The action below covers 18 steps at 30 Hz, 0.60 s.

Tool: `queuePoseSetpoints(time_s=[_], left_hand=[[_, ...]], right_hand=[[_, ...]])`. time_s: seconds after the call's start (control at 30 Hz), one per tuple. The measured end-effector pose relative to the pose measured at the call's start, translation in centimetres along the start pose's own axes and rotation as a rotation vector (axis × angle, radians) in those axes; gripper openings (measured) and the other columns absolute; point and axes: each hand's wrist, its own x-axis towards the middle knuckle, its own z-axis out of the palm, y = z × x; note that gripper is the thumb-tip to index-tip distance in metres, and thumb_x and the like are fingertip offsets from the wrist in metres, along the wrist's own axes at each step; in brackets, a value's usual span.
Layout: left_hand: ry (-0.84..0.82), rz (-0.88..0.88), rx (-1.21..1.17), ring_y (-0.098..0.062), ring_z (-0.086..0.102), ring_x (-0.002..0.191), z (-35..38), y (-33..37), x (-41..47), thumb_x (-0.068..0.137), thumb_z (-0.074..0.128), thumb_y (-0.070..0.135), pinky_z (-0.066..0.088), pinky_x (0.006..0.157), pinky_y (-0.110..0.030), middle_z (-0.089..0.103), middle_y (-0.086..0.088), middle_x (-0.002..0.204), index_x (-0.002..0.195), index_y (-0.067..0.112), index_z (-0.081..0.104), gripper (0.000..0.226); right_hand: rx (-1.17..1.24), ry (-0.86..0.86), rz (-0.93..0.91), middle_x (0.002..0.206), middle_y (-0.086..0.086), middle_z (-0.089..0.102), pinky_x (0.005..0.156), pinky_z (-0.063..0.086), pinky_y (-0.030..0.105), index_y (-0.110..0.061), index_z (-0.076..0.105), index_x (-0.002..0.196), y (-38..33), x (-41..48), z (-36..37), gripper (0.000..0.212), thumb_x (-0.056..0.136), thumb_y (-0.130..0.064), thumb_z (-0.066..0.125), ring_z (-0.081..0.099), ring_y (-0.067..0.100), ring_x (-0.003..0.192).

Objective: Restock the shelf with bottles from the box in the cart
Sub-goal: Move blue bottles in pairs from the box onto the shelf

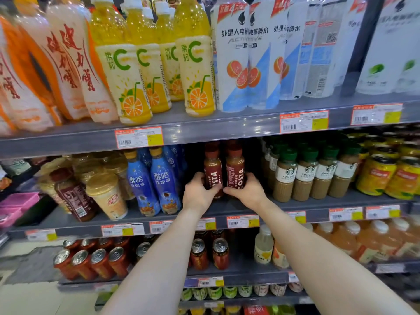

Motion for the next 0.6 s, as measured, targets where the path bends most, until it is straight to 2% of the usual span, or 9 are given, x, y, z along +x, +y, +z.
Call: queuePoseSetpoints(time_s=[0.1,0.2,0.37,0.6], left_hand=[[0.002,0.014,-0.001,-0.019,0.069,0.103,-0.11,-0.16,-0.13,0.079,0.084,0.044,0.054,0.089,-0.033,0.074,0.002,0.111,0.122,0.02,0.064,0.052],[0.0,0.001,-0.022,-0.02,0.069,0.104,0.0,-0.01,-0.37,0.081,0.083,0.043,0.053,0.089,-0.032,0.073,0.001,0.113,0.124,0.019,0.062,0.053],[-0.017,-0.025,-0.032,-0.02,0.07,0.104,0.09,0.16,-0.19,0.078,0.084,0.043,0.056,0.092,-0.038,0.074,0.001,0.111,0.121,0.021,0.061,0.053],[-0.004,-0.019,-0.026,-0.021,0.069,0.107,0.24,-0.09,-0.48,0.081,0.084,0.037,0.054,0.093,-0.035,0.073,-0.001,0.115,0.125,0.018,0.059,0.054]], right_hand=[[0.024,-0.061,0.009,0.11,-0.003,0.067,0.09,0.05,0.034,-0.019,0.052,0.129,-0.18,-0.04,0.03,0.073,0.064,-0.033,0.082,0.064,0.018,0.105],[0.039,-0.048,-0.009,0.107,-0.004,0.068,0.089,0.049,0.031,-0.02,0.056,0.128,0.17,0.04,-0.22,0.059,0.073,-0.02,0.078,0.064,0.019,0.104],[0.02,-0.01,-0.025,0.108,-0.004,0.069,0.085,0.047,0.027,-0.02,0.06,0.126,0.24,0.07,-0.25,0.058,0.073,-0.025,0.084,0.064,0.015,0.099],[0.006,0.006,-0.047,0.111,-0.002,0.069,0.083,0.044,0.024,-0.018,0.057,0.129,0.19,-0.3,-0.18,0.059,0.077,-0.025,0.083,0.061,0.013,0.096]])
